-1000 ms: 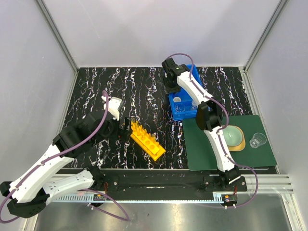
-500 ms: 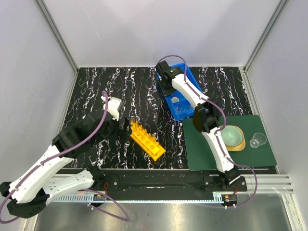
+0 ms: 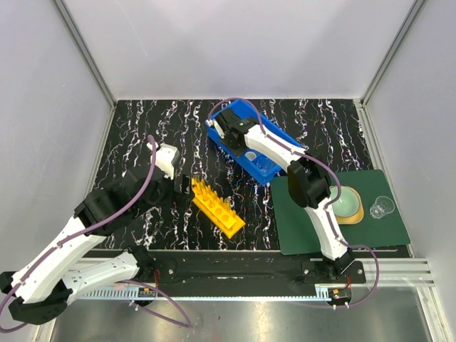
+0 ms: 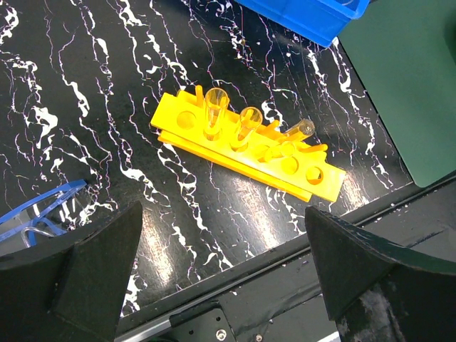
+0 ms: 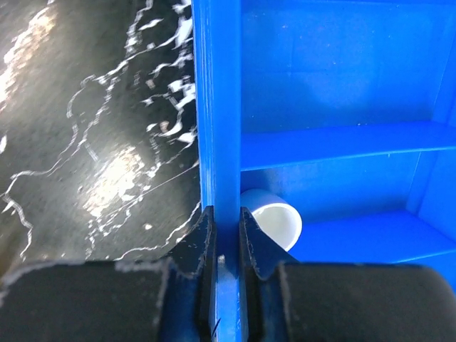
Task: Organize the chemistry lab equipment
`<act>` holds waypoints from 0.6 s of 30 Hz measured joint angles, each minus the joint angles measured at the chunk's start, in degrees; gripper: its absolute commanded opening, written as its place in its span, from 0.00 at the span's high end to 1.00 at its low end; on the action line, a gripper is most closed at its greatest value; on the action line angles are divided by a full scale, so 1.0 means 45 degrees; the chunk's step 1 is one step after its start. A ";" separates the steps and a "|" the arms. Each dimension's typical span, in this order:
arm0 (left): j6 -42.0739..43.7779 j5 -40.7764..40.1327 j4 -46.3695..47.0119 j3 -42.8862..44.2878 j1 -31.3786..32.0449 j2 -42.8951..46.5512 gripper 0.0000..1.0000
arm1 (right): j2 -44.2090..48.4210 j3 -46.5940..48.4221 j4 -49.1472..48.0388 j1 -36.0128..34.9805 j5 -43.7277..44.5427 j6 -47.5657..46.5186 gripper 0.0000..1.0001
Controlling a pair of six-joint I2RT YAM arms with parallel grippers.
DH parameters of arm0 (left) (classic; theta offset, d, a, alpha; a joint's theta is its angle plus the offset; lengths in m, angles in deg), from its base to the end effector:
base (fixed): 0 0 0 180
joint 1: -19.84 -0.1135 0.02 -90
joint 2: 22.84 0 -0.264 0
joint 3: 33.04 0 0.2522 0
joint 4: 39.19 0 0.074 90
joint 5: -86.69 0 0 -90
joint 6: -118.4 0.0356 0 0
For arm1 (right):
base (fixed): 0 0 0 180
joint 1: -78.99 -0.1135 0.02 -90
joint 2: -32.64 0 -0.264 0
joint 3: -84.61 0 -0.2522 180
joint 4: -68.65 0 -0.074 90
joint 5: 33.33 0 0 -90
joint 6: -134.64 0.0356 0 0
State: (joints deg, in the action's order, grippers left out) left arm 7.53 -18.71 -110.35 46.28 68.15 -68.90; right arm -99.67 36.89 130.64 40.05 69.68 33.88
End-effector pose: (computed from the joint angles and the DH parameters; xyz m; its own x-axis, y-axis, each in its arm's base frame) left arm 0.0956 -0.0932 0.3754 -0.5886 0.1444 -0.7954 0.3969 0.9088 -0.1287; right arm 0.3946 0.3086 0.2126 -0.5758 -0.6992 -0.4238 -0.6491 0.7061 -0.2829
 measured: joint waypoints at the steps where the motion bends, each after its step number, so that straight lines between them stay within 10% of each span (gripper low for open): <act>1: -0.0005 0.0000 0.0005 0.0000 0.0000 0.0019 0.01 | 0.0189 -0.0311 -0.0141 -0.0073 -0.0194 -0.0194 1.00; 18: -0.0044 0.0005 -0.0029 0.0000 0.0000 0.0335 0.01 | 0.2973 -0.4736 -0.2025 -0.0486 -0.3002 -0.3696 1.00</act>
State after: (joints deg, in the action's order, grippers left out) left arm 7.34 -18.69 -110.49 46.28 68.15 -67.40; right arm -86.29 15.58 121.52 37.87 56.18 17.24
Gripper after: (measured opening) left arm 0.987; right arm 0.155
